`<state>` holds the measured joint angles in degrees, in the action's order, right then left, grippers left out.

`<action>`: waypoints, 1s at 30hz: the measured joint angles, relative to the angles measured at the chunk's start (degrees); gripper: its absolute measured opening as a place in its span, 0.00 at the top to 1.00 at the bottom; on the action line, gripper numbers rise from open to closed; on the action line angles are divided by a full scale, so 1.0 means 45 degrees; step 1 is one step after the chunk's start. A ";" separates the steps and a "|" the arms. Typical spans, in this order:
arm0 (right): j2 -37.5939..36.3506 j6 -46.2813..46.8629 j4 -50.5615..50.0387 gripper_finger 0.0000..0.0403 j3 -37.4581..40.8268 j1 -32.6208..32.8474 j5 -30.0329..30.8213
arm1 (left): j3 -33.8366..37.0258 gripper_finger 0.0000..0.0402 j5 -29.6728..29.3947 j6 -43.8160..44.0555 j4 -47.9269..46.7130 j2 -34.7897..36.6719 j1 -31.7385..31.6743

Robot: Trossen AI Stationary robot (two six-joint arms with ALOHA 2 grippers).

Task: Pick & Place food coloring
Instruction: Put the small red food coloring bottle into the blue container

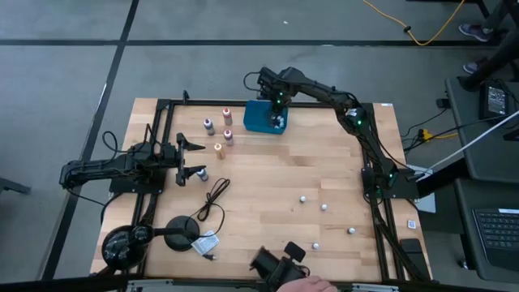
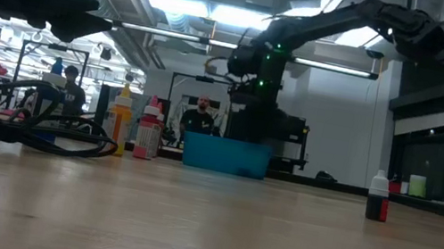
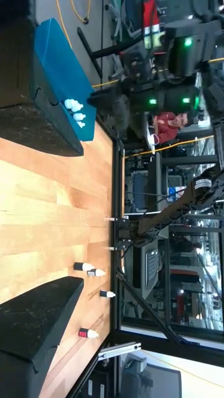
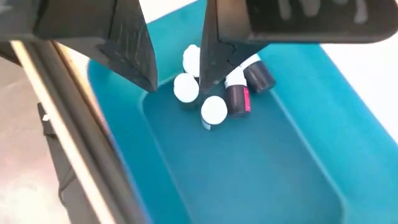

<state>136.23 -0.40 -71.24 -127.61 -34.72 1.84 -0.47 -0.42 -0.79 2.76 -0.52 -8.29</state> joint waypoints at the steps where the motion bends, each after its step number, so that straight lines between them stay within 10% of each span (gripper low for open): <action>1: -0.0004 -0.0003 -0.0207 0.70 -0.0226 0.0005 -0.0001 | 0.0001 0.18 0.0002 0.0001 -0.0002 -0.0002 0.0000; 20: -0.1760 0.3978 -0.2233 0.28 -0.1205 0.3232 0.0358 | -0.0001 0.18 0.0002 0.0004 -0.0002 0.0002 0.0000; 30: -0.2335 0.6202 -0.3667 0.29 0.0828 0.5686 0.0343 | -0.0003 0.18 0.0002 0.0001 -0.0003 -0.0002 0.0000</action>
<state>125.72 27.51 -87.74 -123.89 -9.13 3.39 -0.49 -0.40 -0.79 2.75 -0.54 -8.29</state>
